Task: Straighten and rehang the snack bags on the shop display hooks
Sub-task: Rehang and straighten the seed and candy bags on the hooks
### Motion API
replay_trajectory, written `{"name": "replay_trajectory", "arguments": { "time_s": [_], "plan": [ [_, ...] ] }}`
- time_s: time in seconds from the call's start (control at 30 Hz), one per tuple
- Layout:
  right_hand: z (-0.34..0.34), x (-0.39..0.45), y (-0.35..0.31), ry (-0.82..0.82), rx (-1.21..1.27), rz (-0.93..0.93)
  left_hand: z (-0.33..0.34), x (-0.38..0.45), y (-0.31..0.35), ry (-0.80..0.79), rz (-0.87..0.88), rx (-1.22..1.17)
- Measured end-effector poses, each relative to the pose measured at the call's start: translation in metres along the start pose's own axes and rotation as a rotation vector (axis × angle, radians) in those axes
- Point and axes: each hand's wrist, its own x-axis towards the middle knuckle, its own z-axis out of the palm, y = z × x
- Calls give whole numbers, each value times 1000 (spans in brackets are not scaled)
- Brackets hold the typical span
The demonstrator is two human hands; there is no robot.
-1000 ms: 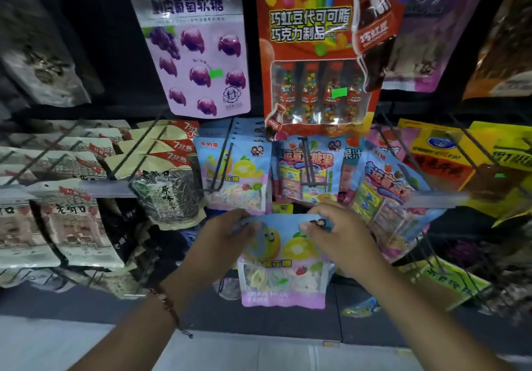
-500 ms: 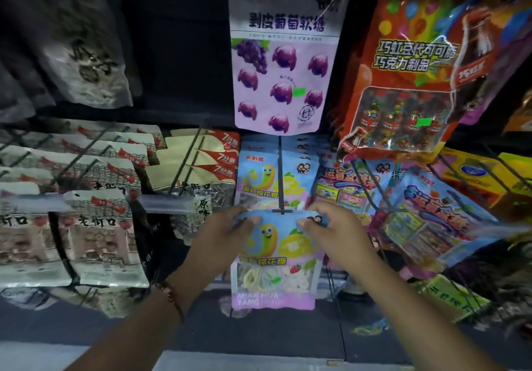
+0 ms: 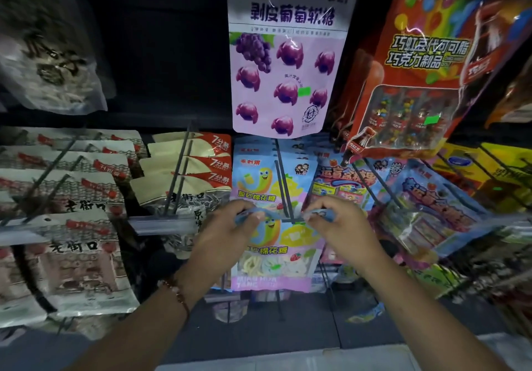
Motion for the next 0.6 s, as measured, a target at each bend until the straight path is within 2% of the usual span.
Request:
{"name": "replay_trajectory", "arguments": {
  "time_s": [0.17, 0.4, 0.6],
  "plan": [
    [-3, -3, 2, -37, 13, 0, 1, -6, 0, -23, 58, -2],
    [-1, -6, 5, -32, 100, 57, 5, -1, 2, 12, 6, -37],
    [5, 17, 9, -12, 43, 73, 0, 14, 9, 35, 21, 75]
  ]
}}
